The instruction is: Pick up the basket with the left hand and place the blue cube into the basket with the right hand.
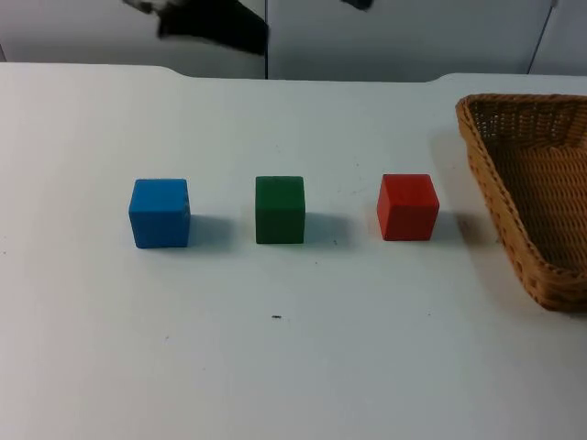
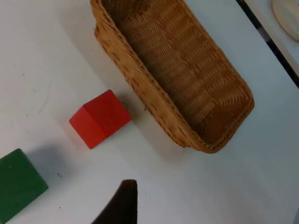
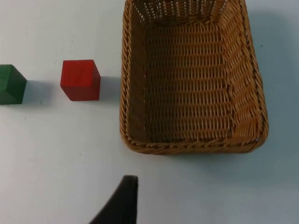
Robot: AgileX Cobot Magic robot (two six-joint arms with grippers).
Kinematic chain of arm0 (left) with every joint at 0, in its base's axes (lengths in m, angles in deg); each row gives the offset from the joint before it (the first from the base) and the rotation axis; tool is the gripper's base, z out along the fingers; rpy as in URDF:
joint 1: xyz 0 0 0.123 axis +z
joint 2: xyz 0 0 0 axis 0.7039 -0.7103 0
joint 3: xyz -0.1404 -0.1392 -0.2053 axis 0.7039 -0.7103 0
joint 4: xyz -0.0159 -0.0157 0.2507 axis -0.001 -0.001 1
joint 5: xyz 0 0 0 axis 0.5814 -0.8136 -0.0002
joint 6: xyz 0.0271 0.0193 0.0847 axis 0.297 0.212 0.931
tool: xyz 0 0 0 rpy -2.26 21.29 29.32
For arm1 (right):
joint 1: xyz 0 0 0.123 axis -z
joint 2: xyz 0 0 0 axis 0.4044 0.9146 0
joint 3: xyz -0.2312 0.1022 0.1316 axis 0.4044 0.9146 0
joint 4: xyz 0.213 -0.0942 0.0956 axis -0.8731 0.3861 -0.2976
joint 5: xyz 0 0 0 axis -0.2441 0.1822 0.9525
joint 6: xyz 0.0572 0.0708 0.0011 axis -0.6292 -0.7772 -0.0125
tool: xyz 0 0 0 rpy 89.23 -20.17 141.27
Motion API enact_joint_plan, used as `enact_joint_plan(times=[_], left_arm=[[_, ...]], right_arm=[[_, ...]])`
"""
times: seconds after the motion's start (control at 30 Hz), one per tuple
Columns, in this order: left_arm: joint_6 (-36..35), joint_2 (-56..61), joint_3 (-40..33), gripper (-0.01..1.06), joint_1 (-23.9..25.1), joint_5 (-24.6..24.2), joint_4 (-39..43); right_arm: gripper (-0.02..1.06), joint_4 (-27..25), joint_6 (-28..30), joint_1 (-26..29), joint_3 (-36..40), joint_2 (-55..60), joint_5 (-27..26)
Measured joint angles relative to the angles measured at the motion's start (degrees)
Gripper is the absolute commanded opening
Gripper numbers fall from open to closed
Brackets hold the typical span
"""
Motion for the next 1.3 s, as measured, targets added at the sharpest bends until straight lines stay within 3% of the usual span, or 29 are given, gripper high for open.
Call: enact_joint_plan(times=[0.3, 0.5, 0.77, 1.07, 1.3], left_arm=[[-4.3, -19.9, 18.0, 1.04, -9.5, -0.3, 0.0], [-9.2, -28.1, 28.1, 1.04, -12.5, -2.4, 0.4], [-22.7, -39.8, 45.0, 1.04, -16.6, -3.7, 9.6], [-32.8, -46.1, 54.0, 1.04, -18.4, -4.3, 17.9], [-37.1, -47.2, 54.3, 1.04, -19.1, -2.1, 21.6]], right_arm=[[1.00, -0.3, 1.0, 0.0, 0.0, 2.2, -0.3], [1.00, -0.3, 1.0, 0.0, 0.0, 2.2, -0.4], [1.00, -0.3, 1.1, 0.0, 0.0, 2.2, -0.4], [1.00, -1.7, 1.1, 0.0, 0.0, 2.2, -0.4], [0.98, -1.9, 1.1, 0.0, 0.0, 2.2, -1.3]])
